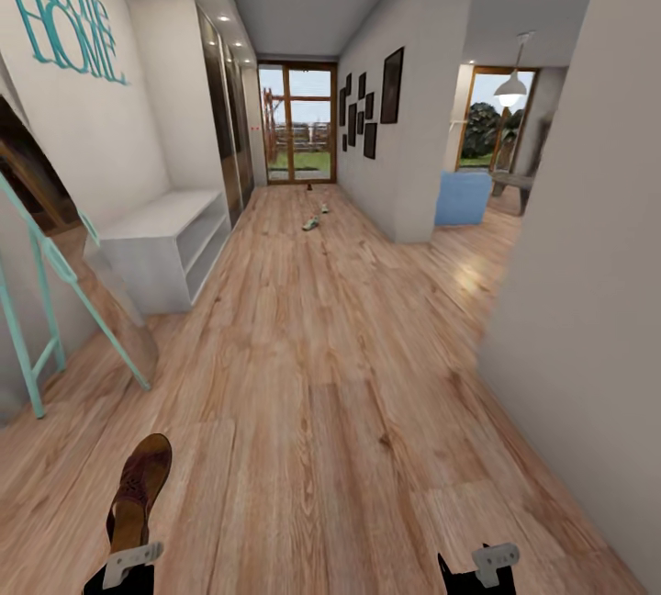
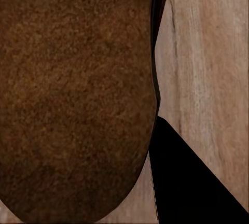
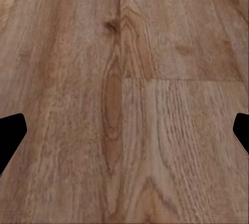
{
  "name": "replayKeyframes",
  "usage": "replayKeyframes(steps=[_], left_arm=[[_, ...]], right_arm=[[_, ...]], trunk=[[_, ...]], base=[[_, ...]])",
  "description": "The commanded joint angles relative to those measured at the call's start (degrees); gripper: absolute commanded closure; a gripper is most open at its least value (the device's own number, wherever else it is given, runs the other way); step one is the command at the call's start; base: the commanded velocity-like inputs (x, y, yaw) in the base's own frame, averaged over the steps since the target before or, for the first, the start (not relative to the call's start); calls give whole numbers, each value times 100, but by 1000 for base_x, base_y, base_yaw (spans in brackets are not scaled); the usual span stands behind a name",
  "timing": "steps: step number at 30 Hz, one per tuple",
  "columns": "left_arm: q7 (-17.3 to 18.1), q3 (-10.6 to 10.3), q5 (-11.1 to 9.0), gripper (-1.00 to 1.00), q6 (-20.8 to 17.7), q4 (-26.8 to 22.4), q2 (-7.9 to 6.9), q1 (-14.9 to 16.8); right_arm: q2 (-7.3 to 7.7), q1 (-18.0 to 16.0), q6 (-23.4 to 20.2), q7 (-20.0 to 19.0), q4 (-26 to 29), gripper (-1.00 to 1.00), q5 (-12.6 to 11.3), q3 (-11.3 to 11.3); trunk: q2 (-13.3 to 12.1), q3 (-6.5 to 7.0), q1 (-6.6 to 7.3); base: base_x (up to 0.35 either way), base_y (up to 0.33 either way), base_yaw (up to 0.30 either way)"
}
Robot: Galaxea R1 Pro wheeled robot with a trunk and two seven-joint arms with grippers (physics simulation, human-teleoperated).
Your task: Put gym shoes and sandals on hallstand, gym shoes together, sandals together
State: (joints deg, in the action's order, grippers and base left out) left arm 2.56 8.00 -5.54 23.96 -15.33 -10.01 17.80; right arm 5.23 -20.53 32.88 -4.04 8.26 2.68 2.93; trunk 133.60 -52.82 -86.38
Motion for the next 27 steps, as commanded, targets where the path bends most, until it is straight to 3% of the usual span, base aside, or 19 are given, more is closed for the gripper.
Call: replayKeyframes(steps=[1,27], left_arm=[[25,0,-36,100,12,4,-1,4],[25,0,-51,100,21,46,6,4]], right_arm=[[4,-3,16,9,-2,-100,11,25],[4,-3,-1,16,-23,-100,-22,14]], trunk=[[2,-5,-2],[2,9,-2]], base=[[338,0,4],[337,-17,20]])
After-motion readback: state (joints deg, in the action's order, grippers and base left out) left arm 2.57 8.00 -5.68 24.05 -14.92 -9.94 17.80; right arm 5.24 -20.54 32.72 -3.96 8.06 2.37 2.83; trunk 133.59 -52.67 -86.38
